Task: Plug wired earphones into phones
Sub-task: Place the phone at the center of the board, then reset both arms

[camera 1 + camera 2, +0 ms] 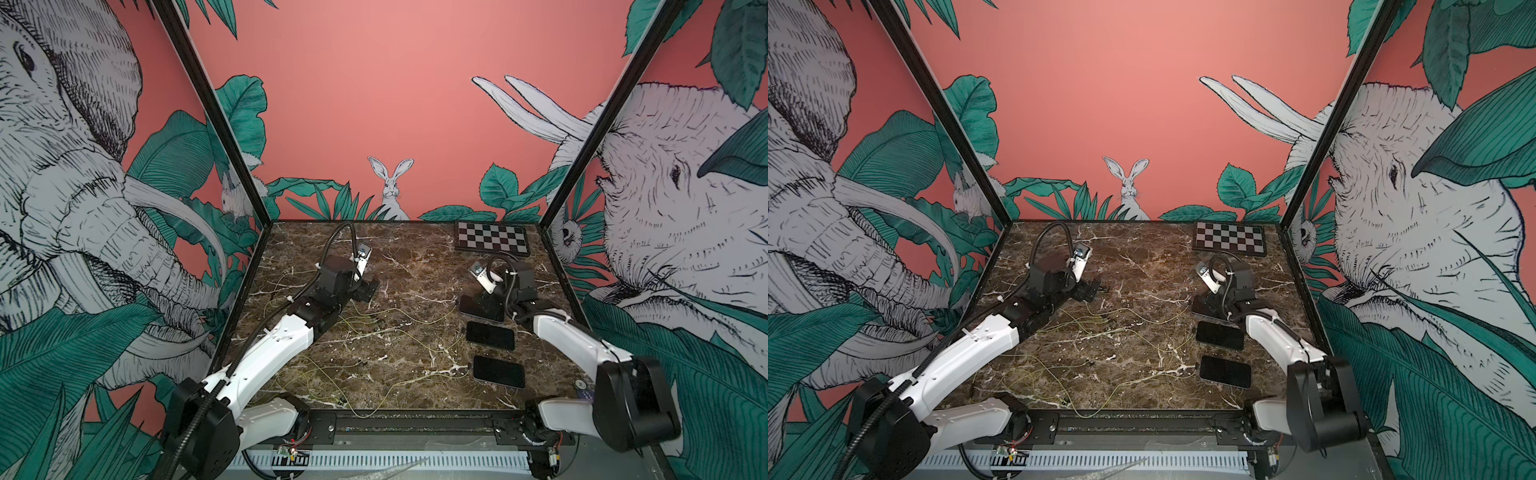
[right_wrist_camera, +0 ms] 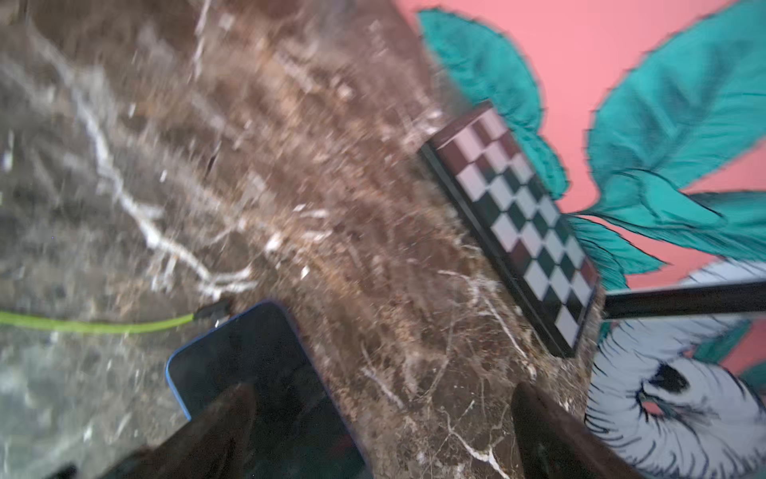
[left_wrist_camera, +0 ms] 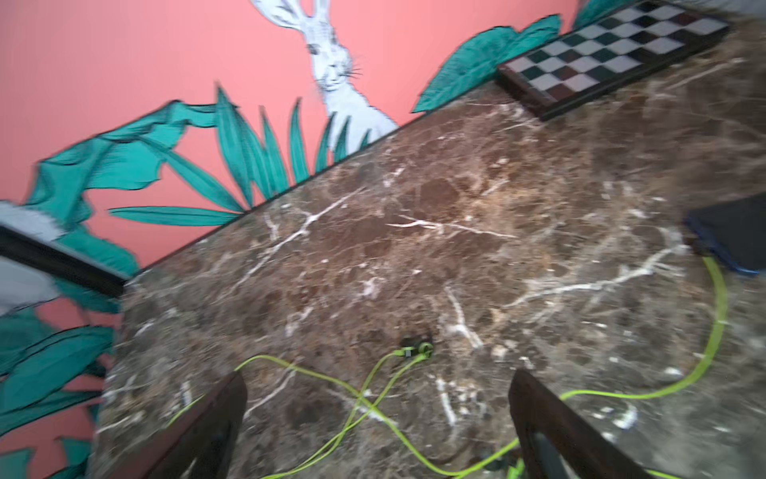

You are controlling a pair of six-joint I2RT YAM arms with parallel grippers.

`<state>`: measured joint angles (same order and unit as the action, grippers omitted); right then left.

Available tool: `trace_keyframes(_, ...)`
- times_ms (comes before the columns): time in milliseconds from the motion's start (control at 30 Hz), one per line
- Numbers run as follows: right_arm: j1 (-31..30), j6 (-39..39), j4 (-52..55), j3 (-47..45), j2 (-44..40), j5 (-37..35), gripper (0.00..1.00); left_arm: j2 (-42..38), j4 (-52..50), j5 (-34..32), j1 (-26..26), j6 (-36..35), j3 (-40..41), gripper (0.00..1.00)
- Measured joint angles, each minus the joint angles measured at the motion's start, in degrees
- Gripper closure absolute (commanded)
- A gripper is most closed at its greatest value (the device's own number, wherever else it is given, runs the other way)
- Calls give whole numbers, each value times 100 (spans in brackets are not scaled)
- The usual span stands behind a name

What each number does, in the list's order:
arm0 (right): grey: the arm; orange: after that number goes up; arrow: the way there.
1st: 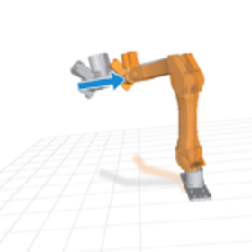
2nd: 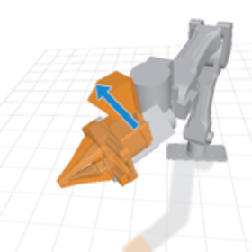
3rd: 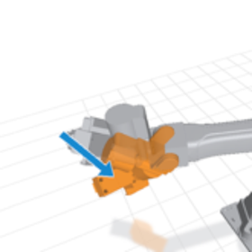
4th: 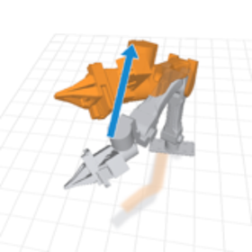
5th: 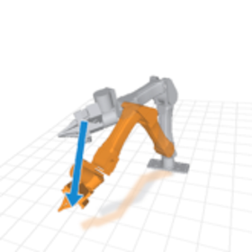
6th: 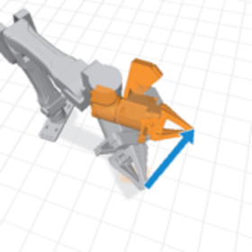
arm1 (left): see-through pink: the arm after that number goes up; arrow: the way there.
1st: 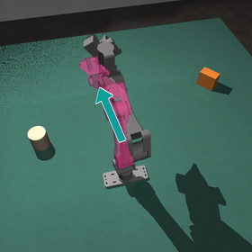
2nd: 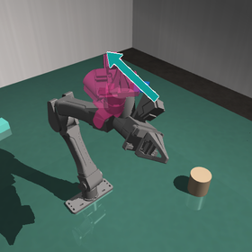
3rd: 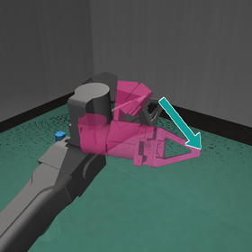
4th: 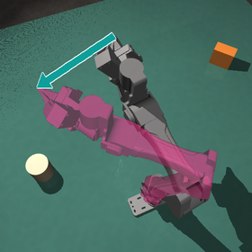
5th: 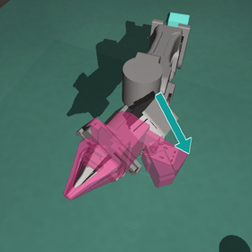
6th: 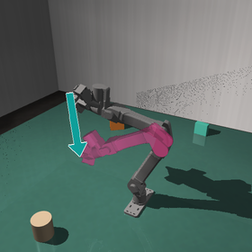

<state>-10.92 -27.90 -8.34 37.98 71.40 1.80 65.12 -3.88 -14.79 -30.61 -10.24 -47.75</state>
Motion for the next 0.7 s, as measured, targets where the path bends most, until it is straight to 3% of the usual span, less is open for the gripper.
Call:
trace_keyframes(167, 125, 1405, -1733, -1193, -791, -459, 1, -247, 258, -321, 765, 114, 470, 0)
trace_keyframes(367, 118, 1991, -2133, -1829, -918, -1379, 1, -282, 529, -363, 2015, 918, 1193, 1)
trace_keyframes(700, 122, 2000, -3683, -2347, 522, -1902, 1, 326, 1991, -507, 2111, 925, 2371, 1)
